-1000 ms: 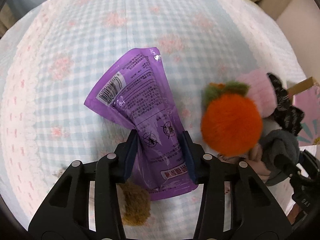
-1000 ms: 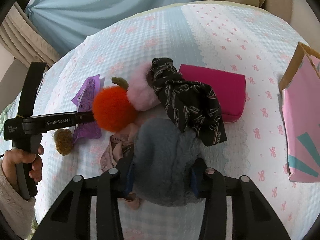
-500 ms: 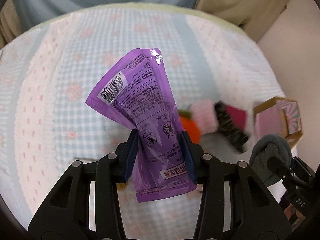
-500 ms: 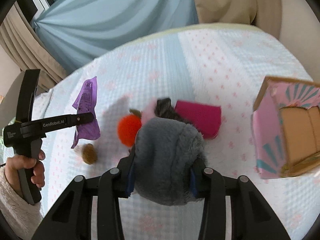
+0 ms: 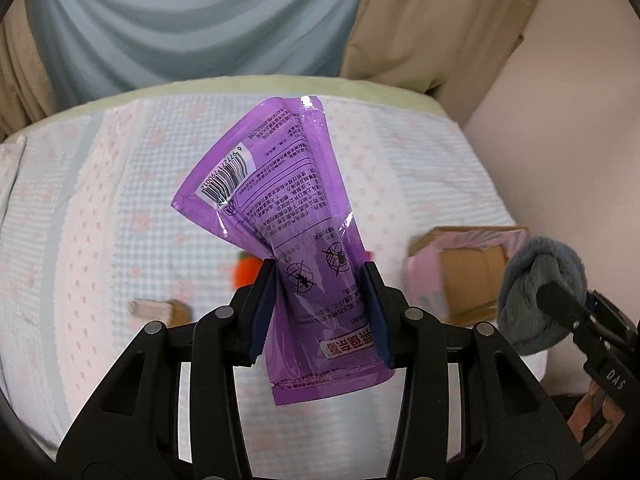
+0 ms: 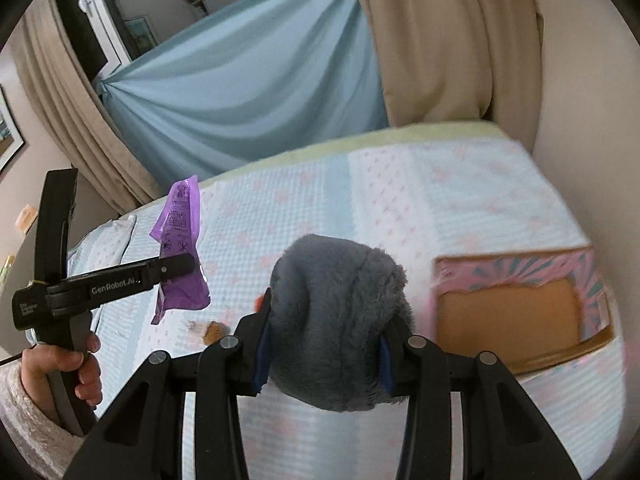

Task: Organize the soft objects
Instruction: 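Carry the purple packet and grey item with both tools into the cardboard box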

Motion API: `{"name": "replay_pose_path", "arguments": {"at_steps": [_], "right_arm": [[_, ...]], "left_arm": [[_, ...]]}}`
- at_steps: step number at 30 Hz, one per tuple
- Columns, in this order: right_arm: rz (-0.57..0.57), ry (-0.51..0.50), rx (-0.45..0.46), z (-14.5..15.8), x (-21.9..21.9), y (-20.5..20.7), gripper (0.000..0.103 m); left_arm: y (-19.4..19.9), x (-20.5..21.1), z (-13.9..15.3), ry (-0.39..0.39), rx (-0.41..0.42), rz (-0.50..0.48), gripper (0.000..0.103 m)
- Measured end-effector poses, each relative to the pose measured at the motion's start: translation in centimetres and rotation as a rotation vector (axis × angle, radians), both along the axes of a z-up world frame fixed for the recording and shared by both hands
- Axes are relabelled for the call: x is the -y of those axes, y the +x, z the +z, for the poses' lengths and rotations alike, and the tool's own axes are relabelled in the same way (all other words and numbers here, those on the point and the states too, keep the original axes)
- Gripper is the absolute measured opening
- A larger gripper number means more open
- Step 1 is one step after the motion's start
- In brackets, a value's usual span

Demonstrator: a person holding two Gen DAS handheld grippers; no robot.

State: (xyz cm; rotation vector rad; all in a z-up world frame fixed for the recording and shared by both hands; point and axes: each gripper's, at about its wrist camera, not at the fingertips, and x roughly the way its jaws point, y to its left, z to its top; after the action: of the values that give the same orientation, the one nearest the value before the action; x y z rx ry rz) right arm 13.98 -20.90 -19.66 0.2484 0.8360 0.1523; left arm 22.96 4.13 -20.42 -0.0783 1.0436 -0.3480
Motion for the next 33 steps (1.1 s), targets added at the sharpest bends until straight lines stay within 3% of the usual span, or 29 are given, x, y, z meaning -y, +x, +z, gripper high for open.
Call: {"name": "replay_pose_path", "arguments": {"at_steps": [6,14,21,25,33], "right_arm": [[-0.026,-0.019,-0.005,2.6,8.7,-1.8,0.038],[-0.084,-0.11,-0.086,2.0,19.9,-1.6,0.038],[-0.106,-0.131,-0.216,-2.2,25.4,1.1,0.038],[-0.099,-0.117,-0.289,-5.5,27.9,2.8,0.038],[-0.09,-0.086,-0.44,-12.8,28.9,5.9,0.038]], "left_arm": [[-3.2,8.9,1.7,-0.026,0.002,0.01,0.038],[-4.3,21.5,-0.5,-0.042,-0.058,-0.08,0.038],[-3.4,30.3,-5.1,0.041,-0.138,-0.217,0.038],[-2.5,33.1,-8.5,0.098,-0.175,-0.275,0.038],[-0.2,36.4,-15.9,0.19,-0.257,-0.348,0.038]]}}
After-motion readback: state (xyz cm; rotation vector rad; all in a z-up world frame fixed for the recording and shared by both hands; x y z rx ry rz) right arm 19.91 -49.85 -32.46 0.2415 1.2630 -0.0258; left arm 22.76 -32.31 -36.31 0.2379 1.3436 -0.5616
